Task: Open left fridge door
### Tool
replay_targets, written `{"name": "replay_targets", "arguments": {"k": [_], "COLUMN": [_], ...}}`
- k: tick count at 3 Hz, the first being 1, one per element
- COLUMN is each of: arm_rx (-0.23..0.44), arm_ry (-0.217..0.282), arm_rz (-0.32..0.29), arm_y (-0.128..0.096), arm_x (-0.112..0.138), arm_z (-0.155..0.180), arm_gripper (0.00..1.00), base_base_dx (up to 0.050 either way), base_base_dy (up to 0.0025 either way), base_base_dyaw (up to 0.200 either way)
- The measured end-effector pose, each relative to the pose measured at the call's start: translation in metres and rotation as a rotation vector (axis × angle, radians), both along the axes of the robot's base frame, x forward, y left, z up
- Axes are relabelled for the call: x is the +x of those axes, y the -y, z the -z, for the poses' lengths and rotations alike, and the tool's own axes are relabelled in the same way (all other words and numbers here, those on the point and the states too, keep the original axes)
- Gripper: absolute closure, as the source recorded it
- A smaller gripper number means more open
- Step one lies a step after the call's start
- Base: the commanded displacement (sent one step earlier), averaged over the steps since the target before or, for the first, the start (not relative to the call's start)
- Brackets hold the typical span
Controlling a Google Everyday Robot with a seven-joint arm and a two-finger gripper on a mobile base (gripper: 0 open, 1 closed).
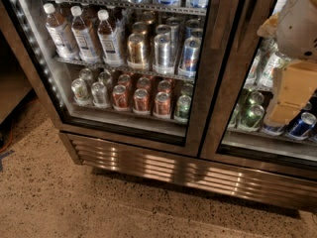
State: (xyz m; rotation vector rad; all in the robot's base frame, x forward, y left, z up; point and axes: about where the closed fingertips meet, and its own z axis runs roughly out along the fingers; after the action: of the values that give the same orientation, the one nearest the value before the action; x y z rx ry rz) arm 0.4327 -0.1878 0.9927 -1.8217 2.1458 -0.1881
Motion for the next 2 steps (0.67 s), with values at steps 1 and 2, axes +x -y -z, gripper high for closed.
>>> {"name": "replay_targets", "arguments": {"k": [1, 2], "arm_rx": [0.153, 0.31], "arm_ry": [0.009, -0.007], "arm_rz": [-0.037, -0.095], "arm_y": [0.0195, 0.0243], "arm_x": [0.0044, 0.0034], "arm_z": [-0.0013, -0.0013], "arm_gripper": [0.0, 0.0], "base_base_dx": [0.0, 0.0], "base_base_dy": [0.0, 0.0], "base_base_dyaw": [0.0, 0.0]}}
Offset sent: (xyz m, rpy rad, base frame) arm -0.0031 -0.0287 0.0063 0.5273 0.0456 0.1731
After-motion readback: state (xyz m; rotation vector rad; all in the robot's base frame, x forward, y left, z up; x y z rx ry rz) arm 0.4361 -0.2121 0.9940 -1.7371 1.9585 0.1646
